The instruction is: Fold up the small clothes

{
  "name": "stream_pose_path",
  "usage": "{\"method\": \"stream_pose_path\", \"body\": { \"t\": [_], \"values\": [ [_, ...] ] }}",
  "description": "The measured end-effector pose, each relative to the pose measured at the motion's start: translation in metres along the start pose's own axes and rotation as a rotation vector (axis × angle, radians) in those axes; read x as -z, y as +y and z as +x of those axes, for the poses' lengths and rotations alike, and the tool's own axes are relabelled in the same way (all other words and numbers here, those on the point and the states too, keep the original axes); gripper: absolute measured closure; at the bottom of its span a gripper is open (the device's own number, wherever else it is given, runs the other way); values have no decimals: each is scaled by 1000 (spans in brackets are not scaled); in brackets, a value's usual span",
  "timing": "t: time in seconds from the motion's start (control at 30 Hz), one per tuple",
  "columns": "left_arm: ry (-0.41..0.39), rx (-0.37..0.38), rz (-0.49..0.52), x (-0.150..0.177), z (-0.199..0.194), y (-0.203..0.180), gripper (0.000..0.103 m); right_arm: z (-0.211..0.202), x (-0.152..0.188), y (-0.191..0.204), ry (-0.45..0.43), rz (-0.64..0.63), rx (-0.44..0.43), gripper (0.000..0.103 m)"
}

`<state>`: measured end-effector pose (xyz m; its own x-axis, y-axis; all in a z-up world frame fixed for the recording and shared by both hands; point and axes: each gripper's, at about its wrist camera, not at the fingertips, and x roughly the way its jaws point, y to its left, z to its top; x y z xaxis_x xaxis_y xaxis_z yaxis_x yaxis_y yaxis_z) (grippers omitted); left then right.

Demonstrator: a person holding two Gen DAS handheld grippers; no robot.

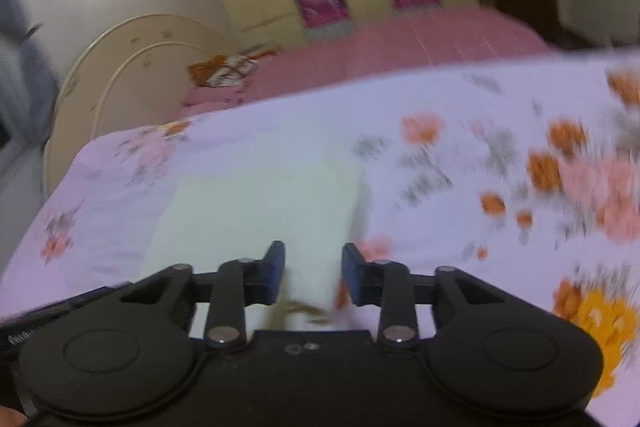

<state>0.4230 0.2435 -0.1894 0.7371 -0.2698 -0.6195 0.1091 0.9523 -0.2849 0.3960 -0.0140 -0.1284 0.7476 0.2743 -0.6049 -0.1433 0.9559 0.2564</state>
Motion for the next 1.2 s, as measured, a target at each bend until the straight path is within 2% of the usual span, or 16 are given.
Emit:
{"method": "stream_pose_path", "body": {
  "t": [0.1,0.27,0.37,0.47,0.53,0.6,0.67,0.87,0.97,1.1,1.2],
  "values": [
    [72,-22,1,17,14,-5,28,-7,17,18,23,-69,5,74],
    [40,-57,79,27,17,-16,28,6,54,12,143,-77,63,77],
    [71,-50,63,25,9,-20,28,5,60,10,140,-81,80,77],
    [85,-56,81,32,0,-25,28,-14,59,14,125,-42,66,75],
    [76,-66,103,42,-3,-26,26,-25,65,18,117,-44,79,75],
    [66,-69,113,46,-3,-28,21,-17,75,19,173,-58,110,75],
    [67,-69,128,47,-2,-31,17,-21,87,15,161,-40,122,75],
    [77,-65,145,49,-3,-35,9,-30,91,13,185,12,125,73],
    [76,-60,155,53,-3,-38,0,-29,90,13,197,10,129,72],
    [72,-64,164,55,-4,-41,0,-31,90,11,207,39,121,73],
    [73,-59,146,54,-4,-38,0,-32,88,11,215,39,115,80]
  ]
}}
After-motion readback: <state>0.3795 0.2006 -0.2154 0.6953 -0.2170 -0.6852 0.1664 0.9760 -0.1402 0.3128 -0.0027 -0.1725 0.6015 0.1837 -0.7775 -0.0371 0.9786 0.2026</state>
